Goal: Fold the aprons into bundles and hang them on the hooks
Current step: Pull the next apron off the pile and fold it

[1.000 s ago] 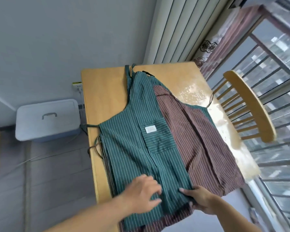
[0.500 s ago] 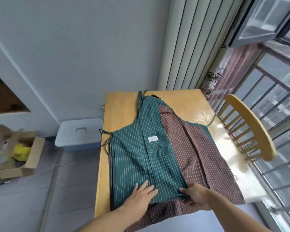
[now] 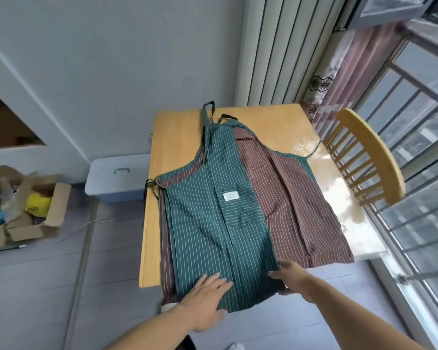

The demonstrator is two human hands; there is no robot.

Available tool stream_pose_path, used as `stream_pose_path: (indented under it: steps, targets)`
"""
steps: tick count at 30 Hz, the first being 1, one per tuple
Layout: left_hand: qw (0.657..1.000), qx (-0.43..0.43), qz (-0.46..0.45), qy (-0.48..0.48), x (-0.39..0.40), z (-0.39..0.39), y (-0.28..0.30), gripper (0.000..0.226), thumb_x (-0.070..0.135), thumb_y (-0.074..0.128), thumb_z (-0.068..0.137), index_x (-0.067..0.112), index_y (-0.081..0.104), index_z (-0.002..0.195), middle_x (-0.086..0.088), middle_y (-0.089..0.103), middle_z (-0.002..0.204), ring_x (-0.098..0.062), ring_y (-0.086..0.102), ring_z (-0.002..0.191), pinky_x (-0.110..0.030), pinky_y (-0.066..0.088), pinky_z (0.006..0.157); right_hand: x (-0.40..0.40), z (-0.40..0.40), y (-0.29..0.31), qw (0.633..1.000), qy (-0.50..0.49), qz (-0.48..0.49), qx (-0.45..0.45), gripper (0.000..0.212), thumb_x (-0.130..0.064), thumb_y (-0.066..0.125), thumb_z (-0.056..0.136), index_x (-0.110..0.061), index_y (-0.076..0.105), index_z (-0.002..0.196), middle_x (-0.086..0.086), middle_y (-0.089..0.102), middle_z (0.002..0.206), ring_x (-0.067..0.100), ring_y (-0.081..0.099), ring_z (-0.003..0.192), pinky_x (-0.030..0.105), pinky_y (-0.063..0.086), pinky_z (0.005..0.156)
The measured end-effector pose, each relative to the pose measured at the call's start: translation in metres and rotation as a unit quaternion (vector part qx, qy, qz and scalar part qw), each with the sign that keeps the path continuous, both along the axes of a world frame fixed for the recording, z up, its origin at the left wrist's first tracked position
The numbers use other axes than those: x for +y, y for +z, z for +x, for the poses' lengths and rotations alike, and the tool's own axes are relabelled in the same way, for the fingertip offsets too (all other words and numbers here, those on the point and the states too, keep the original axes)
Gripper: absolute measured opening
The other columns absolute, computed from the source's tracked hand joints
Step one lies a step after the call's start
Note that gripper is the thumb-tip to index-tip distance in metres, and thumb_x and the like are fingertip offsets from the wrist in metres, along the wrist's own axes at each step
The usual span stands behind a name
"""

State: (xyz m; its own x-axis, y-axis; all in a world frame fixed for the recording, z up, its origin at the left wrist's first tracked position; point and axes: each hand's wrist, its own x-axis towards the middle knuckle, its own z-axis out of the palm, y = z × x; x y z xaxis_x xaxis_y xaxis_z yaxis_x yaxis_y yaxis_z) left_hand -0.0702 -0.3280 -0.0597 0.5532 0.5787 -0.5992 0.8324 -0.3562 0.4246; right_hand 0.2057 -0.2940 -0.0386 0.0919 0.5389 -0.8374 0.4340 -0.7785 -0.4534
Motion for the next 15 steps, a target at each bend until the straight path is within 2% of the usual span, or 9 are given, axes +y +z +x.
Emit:
stream_pose_path:
  steps: [1,3,5,7,9,11,12,13,15]
  targets:
    - [0.999,-0.013,0.026,0.027,0.004,-0.002,0.003,0.069,0.039,0.042,0.106,0.031,0.002,0.162,0.009,-0.006,0.169,-0.011,-0.017,0.154,-0.034,-0.017,0.120,0.001,-0.003,0.000,0.999,-0.021,0.019,0.016,0.034,-0.019,0.071,0.094,-0.011,0.060,0.126,0.004,0.065,0.127,0.027,0.068,0.104,0.042,0.061,0.079]
    - [0.995,-0.028,0.069,0.062,0.022,-0.005,0.005,0.063,0.042,0.033,0.108,0.032,0.001,0.162,0.009,-0.015,0.168,-0.012,-0.024,0.152,-0.033,-0.018,0.119,0.008,-0.009,0.006,0.997,-0.063,0.040,0.022,0.053,-0.026,0.076,0.091,-0.011,0.054,0.137,0.004,0.061,0.132,0.016,0.064,0.097,0.027,0.053,0.071]
    - [0.992,-0.014,0.089,0.086,0.040,-0.011,-0.001,0.064,0.040,0.032,0.109,0.032,-0.003,0.161,0.007,-0.021,0.167,-0.014,-0.029,0.150,-0.036,-0.017,0.120,0.014,-0.015,0.002,0.995,-0.087,0.044,-0.006,0.067,-0.030,0.076,0.091,-0.009,0.046,0.147,0.010,0.057,0.140,0.022,0.062,0.112,0.032,0.053,0.088]
    - [0.992,0.031,0.100,0.075,0.053,-0.022,-0.011,0.068,0.042,0.035,0.107,0.031,-0.005,0.161,0.004,-0.021,0.167,-0.017,-0.026,0.151,-0.042,-0.014,0.123,0.016,-0.022,-0.003,0.994,-0.088,0.044,-0.045,0.071,-0.033,0.074,0.092,-0.009,0.042,0.151,0.012,0.051,0.149,0.031,0.052,0.133,0.042,0.043,0.109]
    - [0.992,0.075,0.092,0.046,0.057,-0.033,-0.020,0.069,0.051,0.030,0.106,0.028,-0.005,0.161,0.000,-0.009,0.169,-0.021,-0.010,0.156,-0.046,-0.004,0.127,0.017,-0.028,-0.009,0.991,-0.107,0.057,-0.049,0.058,-0.025,0.074,0.092,-0.011,0.052,0.143,0.010,0.059,0.141,0.031,0.056,0.128,0.047,0.045,0.111]
    - [0.992,0.091,0.090,0.014,0.061,-0.036,-0.020,0.070,0.056,0.029,0.105,0.026,0.002,0.162,-0.006,0.012,0.167,-0.026,0.012,0.154,-0.047,0.013,0.126,0.017,-0.042,0.002,0.987,-0.138,0.080,-0.006,0.029,-0.007,0.064,0.095,-0.013,0.065,0.123,0.008,0.072,0.115,0.027,0.067,0.106,0.044,0.058,0.088]
    - [0.992,0.084,0.088,0.018,0.065,-0.036,-0.019,0.070,0.059,0.028,0.104,0.026,0.007,0.162,-0.006,0.023,0.162,-0.025,0.022,0.149,-0.046,0.020,0.124,0.018,-0.053,0.010,0.986,-0.135,0.093,0.018,0.027,0.000,0.058,0.096,-0.017,0.067,0.115,0.006,0.074,0.106,0.024,0.068,0.100,0.037,0.058,0.078]
    - [0.994,0.065,0.071,0.047,0.074,-0.036,-0.020,0.072,0.064,0.025,0.101,0.026,0.013,0.161,-0.004,0.032,0.157,-0.023,0.030,0.145,-0.045,0.025,0.122,0.022,-0.066,0.016,0.986,-0.119,0.109,0.041,0.035,0.005,0.053,0.095,-0.022,0.067,0.112,0.004,0.074,0.105,0.021,0.069,0.099,0.032,0.056,0.075]
    - [0.986,0.003,-0.008,0.165,0.093,-0.034,-0.020,0.068,0.065,0.021,0.101,0.028,0.025,0.158,-0.003,0.044,0.152,-0.022,0.043,0.138,-0.043,0.035,0.117,0.023,-0.095,0.029,0.983,-0.032,0.164,0.075,0.059,0.011,0.048,0.091,-0.034,0.063,0.126,-0.009,0.073,0.118,0.011,0.069,0.108,0.030,0.057,0.086]
